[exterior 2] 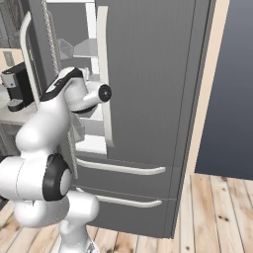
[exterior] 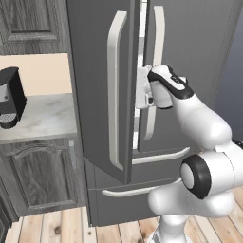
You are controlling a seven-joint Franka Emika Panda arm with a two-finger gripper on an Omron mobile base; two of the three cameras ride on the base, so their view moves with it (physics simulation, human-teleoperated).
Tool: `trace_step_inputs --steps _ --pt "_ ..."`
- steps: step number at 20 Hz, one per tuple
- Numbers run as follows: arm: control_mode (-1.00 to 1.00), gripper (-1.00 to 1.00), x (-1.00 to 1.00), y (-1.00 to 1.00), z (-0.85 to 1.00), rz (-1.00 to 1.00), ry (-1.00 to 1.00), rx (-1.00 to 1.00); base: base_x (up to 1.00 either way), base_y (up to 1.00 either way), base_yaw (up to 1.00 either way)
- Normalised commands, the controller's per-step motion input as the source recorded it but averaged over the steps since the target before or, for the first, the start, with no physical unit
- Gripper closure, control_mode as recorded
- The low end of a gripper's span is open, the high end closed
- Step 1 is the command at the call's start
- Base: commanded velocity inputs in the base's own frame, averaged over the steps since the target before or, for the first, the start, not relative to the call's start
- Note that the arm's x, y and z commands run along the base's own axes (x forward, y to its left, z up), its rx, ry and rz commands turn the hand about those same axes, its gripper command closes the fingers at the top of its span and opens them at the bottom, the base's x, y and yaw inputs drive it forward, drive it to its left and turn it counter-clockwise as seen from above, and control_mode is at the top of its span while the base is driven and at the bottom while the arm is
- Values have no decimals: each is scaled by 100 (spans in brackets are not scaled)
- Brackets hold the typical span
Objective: Gather the garlic and corn from the fridge and place them on a tray on the dining counter. Then gather the steak and fish from the fridge and place them on the other tray.
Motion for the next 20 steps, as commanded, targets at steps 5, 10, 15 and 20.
trace_step_inputs --steps 5,10,15,20 --pt "-100 -100 -44 19 2 6 0 4 0 0 0" --pt "-100 -100 -76 50 4 9 -3 2 0 0 0" --pt "-100 -100 -47 88 0 7 -1 0 0 0 0" --pt "-100 -100 0 96 0 1 0 0 0 0 0"
